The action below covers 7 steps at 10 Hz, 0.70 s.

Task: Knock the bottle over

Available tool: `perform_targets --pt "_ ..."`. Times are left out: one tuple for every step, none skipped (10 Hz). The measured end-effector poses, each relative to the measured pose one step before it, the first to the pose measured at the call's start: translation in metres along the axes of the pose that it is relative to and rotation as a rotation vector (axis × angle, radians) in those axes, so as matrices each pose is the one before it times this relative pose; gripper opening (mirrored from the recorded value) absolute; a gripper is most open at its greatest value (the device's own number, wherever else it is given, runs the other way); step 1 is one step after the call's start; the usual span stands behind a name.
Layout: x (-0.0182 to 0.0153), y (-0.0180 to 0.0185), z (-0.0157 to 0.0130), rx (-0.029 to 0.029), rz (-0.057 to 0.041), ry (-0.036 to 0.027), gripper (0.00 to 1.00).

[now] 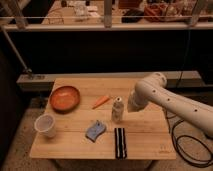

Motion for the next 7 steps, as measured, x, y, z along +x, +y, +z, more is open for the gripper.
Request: perform_targets --pt "-0.00837 -0.00199 0.00233 0.00022 -0.01458 -0.0069 0.03" --pt "-0.0075 -0.00223 0.00185 0.0005 -0.01271 -0.00631 0.03" --pt "-0.00614 -0.00222 0.00209 0.00056 -0.01179 -0.00774 0.03" --pt "-0.0032 -0.00079 0.00088 -0.00027 -0.00977 -0.00522 0.03" --pt "-0.00345 -0.00089 0.00091 -0.00047 -0.0088 -0.0052 0.03" --pt "-0.00534 -0.00119 0.0003 -0.00055 -0.00721 -0.00524 0.03" --pt "-0.00644 -0.00097 0.00124 -0.00221 -0.01115 -0.00415 0.03"
